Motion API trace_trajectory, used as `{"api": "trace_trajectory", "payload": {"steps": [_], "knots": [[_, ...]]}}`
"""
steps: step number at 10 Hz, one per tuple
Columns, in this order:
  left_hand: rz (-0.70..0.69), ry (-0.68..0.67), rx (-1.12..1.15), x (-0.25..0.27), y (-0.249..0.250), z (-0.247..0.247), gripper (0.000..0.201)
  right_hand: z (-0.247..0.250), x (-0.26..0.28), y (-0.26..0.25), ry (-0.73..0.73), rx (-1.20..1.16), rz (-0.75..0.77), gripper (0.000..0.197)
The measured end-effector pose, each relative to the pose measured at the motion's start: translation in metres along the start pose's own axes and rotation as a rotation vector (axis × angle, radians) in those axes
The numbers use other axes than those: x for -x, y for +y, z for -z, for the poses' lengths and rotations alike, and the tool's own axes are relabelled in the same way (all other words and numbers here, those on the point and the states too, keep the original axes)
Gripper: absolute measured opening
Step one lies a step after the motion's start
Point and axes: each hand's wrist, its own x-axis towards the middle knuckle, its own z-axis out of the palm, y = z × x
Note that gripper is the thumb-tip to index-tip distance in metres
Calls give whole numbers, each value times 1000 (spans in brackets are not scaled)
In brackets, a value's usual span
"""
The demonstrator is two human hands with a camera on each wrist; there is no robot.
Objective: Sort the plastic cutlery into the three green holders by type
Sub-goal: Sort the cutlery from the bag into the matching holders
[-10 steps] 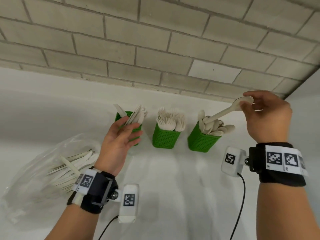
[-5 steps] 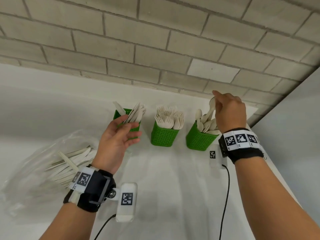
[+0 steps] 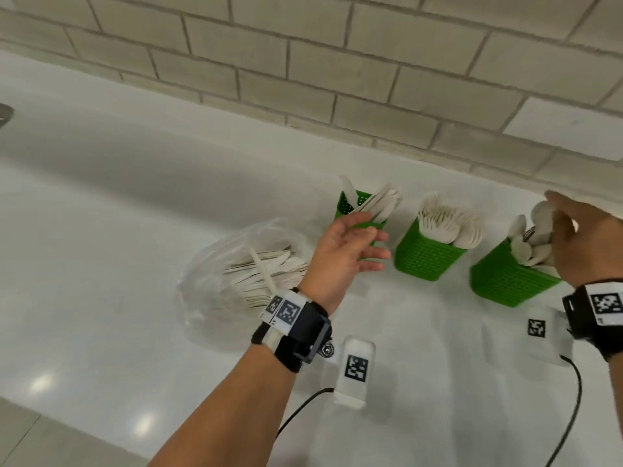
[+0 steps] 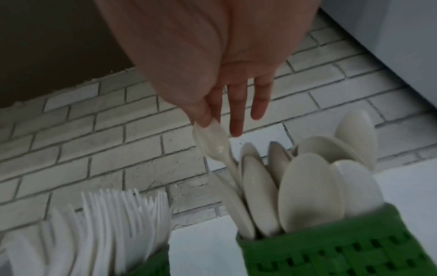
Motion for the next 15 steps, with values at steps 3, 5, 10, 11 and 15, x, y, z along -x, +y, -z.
{"api": "trace_trajectory", "payload": {"steps": [3,5,10,11,15], "knots": [[-25,52,-33,14,29,19,23,-18,11,-14,-174,279,-8,29],[-244,270,-424,45,78,96,11,-23,11,-2,-232,273,27,56],[115,271,-1261,77,62,149,76,-131,121,-272,-829,-4,861,37],[90,296,-1227,84,73,160,74,-130,120,-278,-715,27,1000,49],[28,167,-1157,82,72,159,76,-141,126,-302,-795,318,1058,64]]}}
